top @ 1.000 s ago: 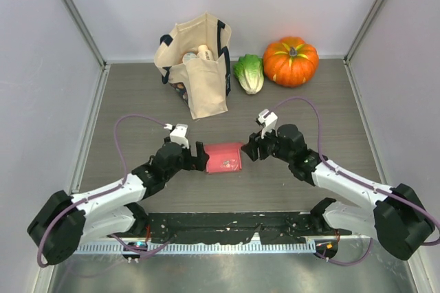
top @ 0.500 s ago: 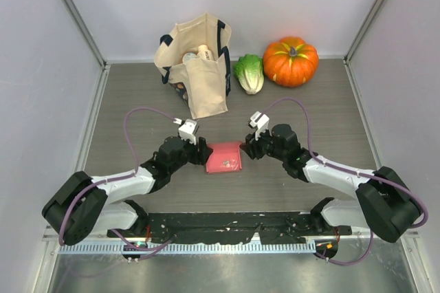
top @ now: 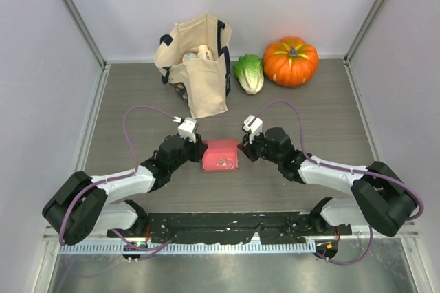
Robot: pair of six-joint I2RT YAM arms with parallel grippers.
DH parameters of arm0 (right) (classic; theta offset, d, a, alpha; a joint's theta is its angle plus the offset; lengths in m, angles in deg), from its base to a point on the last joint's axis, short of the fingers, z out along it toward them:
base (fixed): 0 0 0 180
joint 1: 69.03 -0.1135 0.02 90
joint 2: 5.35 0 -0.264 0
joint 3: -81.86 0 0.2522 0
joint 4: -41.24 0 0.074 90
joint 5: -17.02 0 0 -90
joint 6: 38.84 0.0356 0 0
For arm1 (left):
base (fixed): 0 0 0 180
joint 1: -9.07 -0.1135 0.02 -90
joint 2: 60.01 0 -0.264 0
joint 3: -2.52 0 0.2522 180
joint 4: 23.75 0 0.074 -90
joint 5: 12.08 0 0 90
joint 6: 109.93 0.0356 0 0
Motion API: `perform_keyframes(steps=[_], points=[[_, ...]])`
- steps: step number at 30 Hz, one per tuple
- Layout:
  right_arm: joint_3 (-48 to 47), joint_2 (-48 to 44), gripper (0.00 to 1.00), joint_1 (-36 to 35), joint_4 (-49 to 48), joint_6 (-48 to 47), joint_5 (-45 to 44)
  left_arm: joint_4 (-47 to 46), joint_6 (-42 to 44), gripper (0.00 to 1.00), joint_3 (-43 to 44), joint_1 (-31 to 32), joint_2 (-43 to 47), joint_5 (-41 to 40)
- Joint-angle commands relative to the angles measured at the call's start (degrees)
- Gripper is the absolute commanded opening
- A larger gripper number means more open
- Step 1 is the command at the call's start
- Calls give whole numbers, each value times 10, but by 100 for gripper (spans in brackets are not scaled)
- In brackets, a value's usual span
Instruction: Fold the paper box
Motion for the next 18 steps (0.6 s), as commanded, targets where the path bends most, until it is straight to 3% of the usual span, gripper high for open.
perform_keyframes(steps=[1, 5, 13, 18], points=[[-14, 10, 8, -33, -53, 8, -63, 8, 6, 34, 25, 2, 19, -31], [-2, 2, 1, -47, -70, 3, -103, 37, 5, 32, 30, 4, 25, -42], [-22, -2, 1, -83, -62, 26, -225, 75, -30, 1, 64, 11, 14, -111], [-49, 39, 1, -98, -104, 77, -366, 78, -84, 0, 126, 25, -56, -215]])
